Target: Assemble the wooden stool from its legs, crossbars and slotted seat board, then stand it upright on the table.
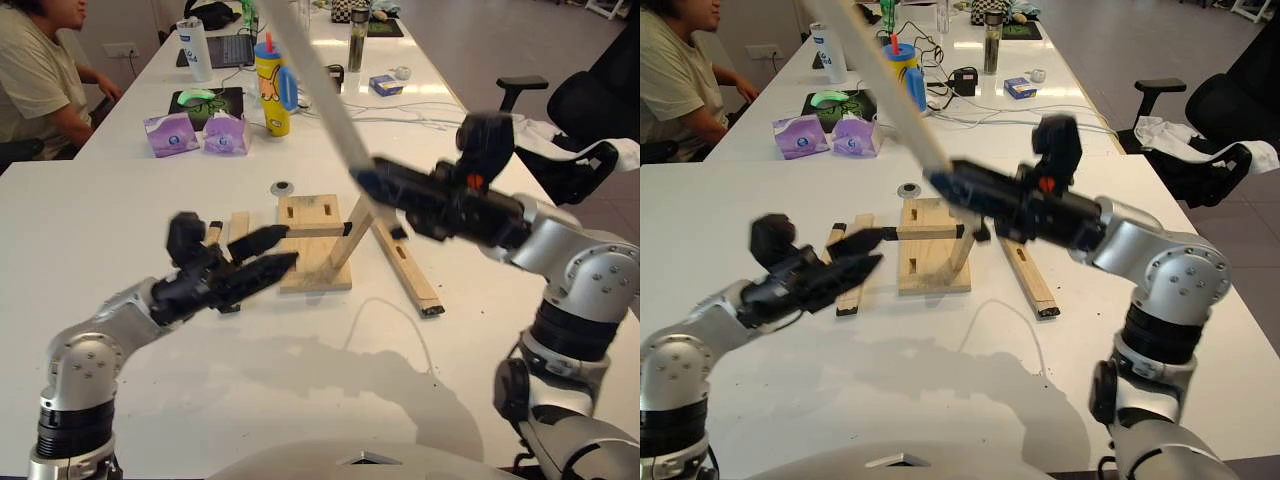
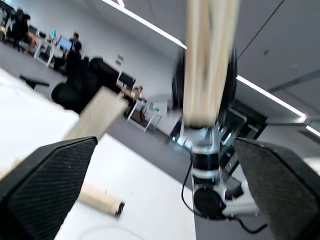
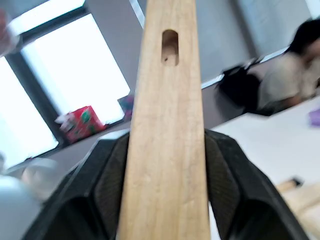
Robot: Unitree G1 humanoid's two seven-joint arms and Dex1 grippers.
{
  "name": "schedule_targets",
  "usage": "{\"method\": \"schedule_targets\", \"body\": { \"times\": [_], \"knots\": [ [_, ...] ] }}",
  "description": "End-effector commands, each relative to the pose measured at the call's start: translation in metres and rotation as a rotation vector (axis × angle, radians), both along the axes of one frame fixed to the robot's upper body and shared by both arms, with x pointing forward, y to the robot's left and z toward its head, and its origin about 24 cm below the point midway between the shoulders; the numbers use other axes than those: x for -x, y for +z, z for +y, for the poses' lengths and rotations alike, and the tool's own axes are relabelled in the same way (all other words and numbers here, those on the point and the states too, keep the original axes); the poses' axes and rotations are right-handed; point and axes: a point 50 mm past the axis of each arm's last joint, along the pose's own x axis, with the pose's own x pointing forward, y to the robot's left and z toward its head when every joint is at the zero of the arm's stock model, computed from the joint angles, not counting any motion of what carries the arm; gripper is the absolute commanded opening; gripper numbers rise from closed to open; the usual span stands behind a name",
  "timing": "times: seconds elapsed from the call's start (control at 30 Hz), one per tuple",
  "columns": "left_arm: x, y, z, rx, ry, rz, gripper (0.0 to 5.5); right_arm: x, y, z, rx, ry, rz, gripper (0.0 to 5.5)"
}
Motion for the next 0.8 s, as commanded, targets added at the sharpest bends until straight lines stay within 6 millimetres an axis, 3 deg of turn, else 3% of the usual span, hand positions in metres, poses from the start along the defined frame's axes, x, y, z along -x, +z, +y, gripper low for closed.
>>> {"method": "schedule_targets", "body": {
  "times": [0.03, 0.1, 0.33, 0.6, 0.8],
  "knots": [
    [-0.002, 0.013, 0.003, 0.047, 0.02, 0.001, 5.01, 0.01, -0.018, -0.007, 0.07, 0.045, 0.068, 2.08],
    [-0.001, 0.015, 0.002, 0.06, 0.01, 0.011, 5.01, 0.013, -0.025, -0.011, 0.078, 0.068, 0.101, 2.08],
    [0.001, 0.013, -0.001, 0.071, -0.012, 0.044, 3.93, 0.021, -0.044, -0.023, 0.151, 0.149, 0.147, 2.08],
    [0.004, 0.01, -0.005, 0.057, -0.059, 0.06, 3.88, 0.028, -0.051, -0.023, 0.154, 0.231, 0.167, 2.08],
    [0.008, 0.005, -0.006, 0.032, -0.095, 0.077, 3.0, 0.032, -0.052, -0.024, 0.169, 0.269, 0.165, 2.08]
  ]
}}
